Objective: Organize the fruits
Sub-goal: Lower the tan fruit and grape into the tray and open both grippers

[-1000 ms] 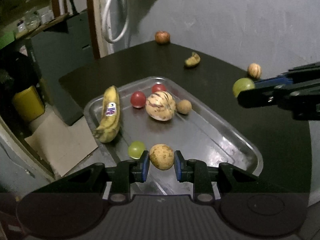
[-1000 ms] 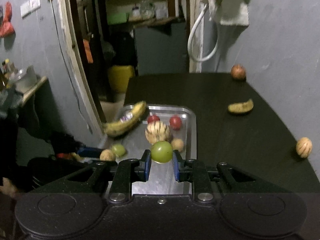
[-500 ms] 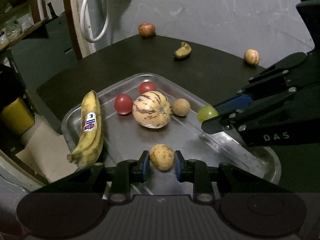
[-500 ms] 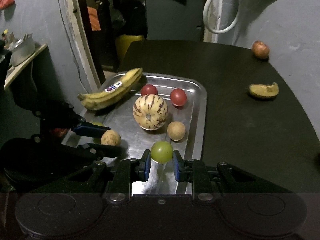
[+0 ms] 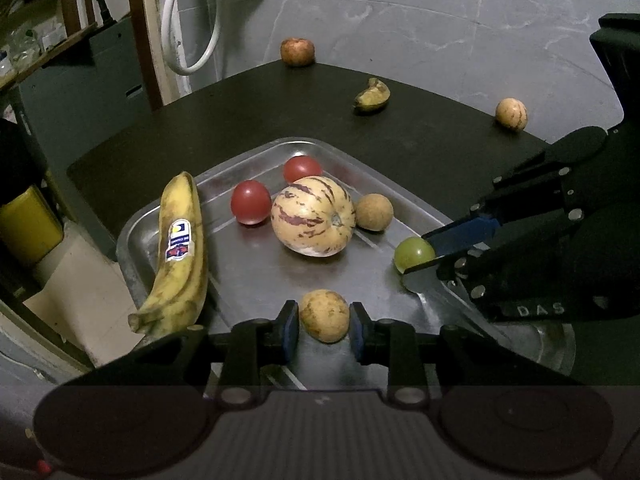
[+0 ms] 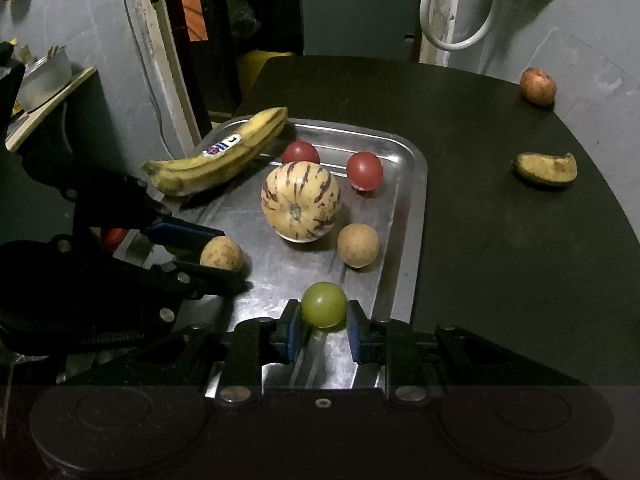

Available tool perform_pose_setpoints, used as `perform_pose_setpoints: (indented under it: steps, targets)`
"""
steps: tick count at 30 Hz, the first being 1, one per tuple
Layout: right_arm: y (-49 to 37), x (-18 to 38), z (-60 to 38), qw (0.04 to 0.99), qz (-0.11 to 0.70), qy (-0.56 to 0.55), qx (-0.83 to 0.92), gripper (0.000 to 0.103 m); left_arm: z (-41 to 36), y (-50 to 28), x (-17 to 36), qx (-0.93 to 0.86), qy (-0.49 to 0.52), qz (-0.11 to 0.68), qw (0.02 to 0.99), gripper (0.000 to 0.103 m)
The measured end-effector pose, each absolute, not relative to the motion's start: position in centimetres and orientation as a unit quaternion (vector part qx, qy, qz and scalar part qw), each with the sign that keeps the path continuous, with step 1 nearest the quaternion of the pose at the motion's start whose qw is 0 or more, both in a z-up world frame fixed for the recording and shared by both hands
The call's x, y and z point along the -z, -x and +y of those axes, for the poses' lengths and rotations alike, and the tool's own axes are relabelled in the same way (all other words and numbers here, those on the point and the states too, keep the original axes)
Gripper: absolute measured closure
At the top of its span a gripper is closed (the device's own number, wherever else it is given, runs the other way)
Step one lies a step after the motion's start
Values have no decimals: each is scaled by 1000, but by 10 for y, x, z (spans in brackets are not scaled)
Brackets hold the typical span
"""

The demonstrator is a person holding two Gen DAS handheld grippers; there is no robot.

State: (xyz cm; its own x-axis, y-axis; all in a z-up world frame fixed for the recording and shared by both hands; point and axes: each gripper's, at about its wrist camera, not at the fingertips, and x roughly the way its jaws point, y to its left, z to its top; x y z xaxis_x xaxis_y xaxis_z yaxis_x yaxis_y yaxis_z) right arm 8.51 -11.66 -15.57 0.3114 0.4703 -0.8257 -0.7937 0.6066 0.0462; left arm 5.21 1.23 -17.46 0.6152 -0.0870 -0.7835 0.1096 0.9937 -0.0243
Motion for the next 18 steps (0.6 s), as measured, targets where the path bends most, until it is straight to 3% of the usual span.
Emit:
perform_pose_setpoints:
  steps: [12,18]
  targets:
    - [-78,143,-126,794,406,195,-408,69,12,-52,168,46,-13,429,902,62]
    - [-76,118,-150,815,393,164,-393,52,9,-49,153,44,-12,414,909,43]
